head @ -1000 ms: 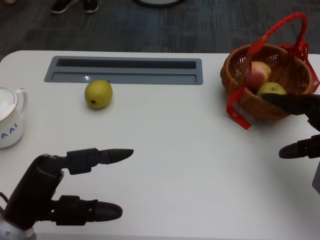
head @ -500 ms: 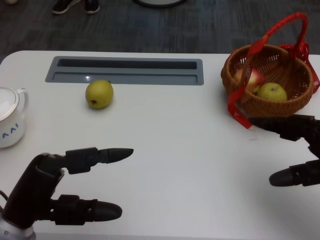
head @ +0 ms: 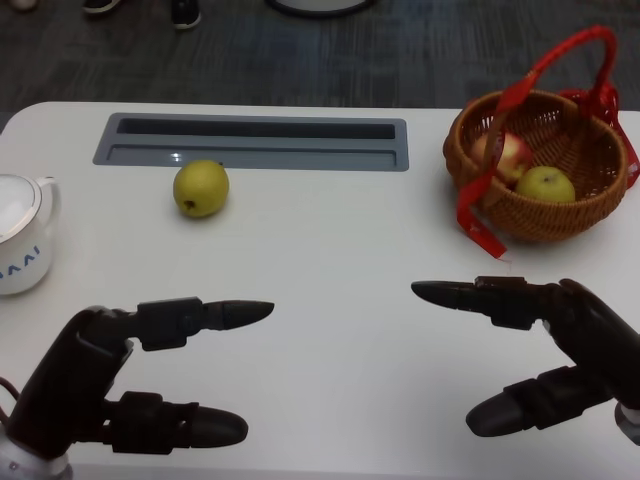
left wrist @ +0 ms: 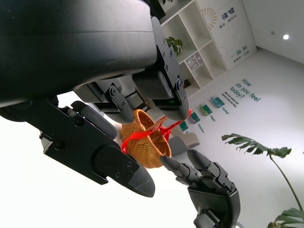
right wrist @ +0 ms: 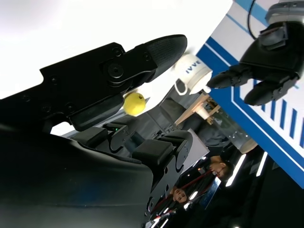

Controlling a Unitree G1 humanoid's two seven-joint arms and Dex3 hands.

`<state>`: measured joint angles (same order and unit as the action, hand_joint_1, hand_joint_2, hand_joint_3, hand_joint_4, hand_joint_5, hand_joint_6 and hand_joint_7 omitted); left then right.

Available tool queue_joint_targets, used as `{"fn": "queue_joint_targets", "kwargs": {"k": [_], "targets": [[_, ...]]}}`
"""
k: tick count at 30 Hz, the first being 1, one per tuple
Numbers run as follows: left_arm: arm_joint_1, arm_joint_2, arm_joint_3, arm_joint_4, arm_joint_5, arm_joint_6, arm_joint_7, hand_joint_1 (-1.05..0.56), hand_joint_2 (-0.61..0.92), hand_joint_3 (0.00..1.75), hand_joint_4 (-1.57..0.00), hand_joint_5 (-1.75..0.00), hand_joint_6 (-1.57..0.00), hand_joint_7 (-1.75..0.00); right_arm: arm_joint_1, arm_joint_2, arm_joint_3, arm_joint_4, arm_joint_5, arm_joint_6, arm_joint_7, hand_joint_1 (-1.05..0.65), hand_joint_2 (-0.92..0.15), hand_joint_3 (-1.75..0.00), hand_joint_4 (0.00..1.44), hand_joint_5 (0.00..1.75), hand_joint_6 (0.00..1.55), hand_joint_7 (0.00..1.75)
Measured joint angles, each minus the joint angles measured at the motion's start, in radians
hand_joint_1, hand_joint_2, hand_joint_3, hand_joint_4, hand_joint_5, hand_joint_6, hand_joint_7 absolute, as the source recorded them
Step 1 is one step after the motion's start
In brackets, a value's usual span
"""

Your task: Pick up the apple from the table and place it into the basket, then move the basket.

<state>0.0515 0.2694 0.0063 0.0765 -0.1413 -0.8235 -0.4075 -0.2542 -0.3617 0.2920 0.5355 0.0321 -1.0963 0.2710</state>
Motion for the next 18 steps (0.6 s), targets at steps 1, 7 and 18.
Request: {"fn": "queue_joint_targets", "kwargs": {"k": [1, 7, 18], "targets": [[0.001, 0.000, -0.001, -0.002, 0.000, 0.000, 0.000, -0.56, 0.72, 0.00, -0.87, -0.01, -0.81, -0.01, 0.000, 0.012, 0.000, 0.000, 0.008, 0.000, 0.016, -0.61, -0.78, 0.00, 0.65, 0.00, 0.59, 0.00], [0.001, -0.001, -0.004, -0.004, -0.002, 0.000, 0.000, -0.56, 0.72, 0.00, -0.87, -0.01, -0.81, 0.00, -0.001, 0.077, -0.009, 0.000, 0.023, 0.001, 0.070, -0.57, -0.78, 0.00, 0.66, 0.01, 0.61, 0.01], [0.000, 0.003, -0.004, -0.009, -0.033, 0.004, -0.009, -0.54, 0.71, 0.00, -0.86, 0.00, -0.81, 0.00, -0.031, 0.159, -0.038, 0.057, 0.038, -0.002, 0.125, -0.50, -0.76, 0.00, 0.68, 0.00, 0.63, 0.00]]}}
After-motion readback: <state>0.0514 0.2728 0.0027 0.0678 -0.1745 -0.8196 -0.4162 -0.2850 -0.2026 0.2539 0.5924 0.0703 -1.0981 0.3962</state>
